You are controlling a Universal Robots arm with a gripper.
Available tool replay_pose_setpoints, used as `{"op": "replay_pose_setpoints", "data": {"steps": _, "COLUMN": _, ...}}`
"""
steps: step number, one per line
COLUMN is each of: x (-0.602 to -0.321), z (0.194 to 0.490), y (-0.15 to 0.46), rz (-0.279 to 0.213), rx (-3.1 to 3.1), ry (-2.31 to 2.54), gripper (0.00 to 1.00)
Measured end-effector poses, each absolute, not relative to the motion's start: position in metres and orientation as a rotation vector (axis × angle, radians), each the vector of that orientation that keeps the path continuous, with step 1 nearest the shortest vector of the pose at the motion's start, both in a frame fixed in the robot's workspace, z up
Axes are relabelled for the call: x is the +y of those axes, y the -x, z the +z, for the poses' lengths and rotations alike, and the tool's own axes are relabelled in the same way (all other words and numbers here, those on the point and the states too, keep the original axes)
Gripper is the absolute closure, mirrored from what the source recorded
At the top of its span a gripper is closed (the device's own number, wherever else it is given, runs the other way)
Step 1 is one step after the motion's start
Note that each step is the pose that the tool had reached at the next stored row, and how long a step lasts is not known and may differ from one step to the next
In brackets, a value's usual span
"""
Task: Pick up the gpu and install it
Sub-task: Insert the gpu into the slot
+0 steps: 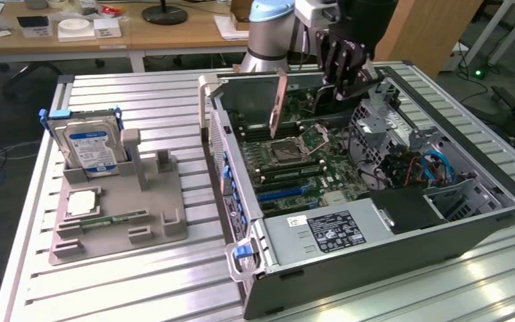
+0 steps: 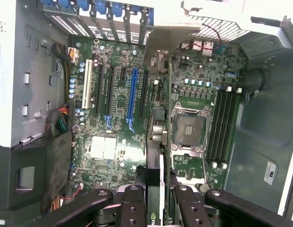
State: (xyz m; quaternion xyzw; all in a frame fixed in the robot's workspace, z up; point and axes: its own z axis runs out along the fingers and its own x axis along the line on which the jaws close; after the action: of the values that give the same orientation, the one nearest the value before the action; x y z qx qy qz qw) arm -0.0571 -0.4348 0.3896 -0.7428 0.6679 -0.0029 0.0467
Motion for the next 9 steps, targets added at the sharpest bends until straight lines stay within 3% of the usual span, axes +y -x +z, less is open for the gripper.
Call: {"op": "replay_pose_setpoints", "data": {"steps": 9, "x": -0.4349, "z": 0.3852, "y": 0.0571, "rz": -0.009, "rx": 2.038, "ry": 2.267, "gripper": 0.73}}
